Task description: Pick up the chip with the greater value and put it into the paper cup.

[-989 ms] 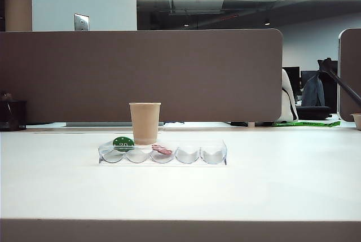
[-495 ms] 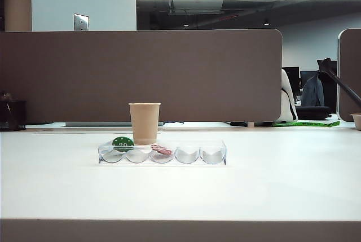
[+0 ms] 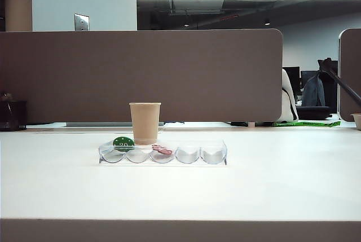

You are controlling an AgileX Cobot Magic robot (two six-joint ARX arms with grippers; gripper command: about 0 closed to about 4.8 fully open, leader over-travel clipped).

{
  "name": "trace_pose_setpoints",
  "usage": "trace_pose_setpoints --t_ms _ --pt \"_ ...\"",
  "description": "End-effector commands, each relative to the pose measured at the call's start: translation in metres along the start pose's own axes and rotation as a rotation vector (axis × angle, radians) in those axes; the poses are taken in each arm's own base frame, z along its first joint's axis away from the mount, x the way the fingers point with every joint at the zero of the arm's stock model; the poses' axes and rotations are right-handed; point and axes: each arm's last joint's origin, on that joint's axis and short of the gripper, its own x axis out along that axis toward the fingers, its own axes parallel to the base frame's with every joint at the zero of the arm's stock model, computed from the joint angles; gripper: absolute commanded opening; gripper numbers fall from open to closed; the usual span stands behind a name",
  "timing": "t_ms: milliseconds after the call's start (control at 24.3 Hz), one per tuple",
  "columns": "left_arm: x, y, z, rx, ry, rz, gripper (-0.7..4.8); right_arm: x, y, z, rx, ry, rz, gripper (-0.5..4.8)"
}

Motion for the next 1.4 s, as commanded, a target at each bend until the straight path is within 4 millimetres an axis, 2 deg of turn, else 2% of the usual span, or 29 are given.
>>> trace_pose_setpoints --t_ms 41,206,412,660,1402 --pt "0.0 -0.0009 0.0027 -0.001 -0.021 -0.001 -0.06 0.0 0.0004 0.002 -0.014 -0.025 0.011 -0.05" --pt "0.0 -0.0008 0.0028 -0.001 -0.021 0.004 -0.06 -0.0001 0.0026 0.0024 -0.016 -0.029 0.087 -0.05" --pt "0.0 -0.0008 0.004 0.0 -0.034 0.005 -0.06 -0.0001 0.0028 0.0027 -0.019 -0.033 0.093 -0.05" --pt "-0.0001 -0.0009 0.0053 -0.004 -0.047 0.003 -0.06 0.0 0.0002 0.004 -0.022 -0.045 0.0 -0.05" --pt "0.0001 -0.004 0.0044 -0.03 -0.037 -0.028 -0.06 0.0007 0.0027 0.0039 -0.002 -0.044 -0.05 -0.05"
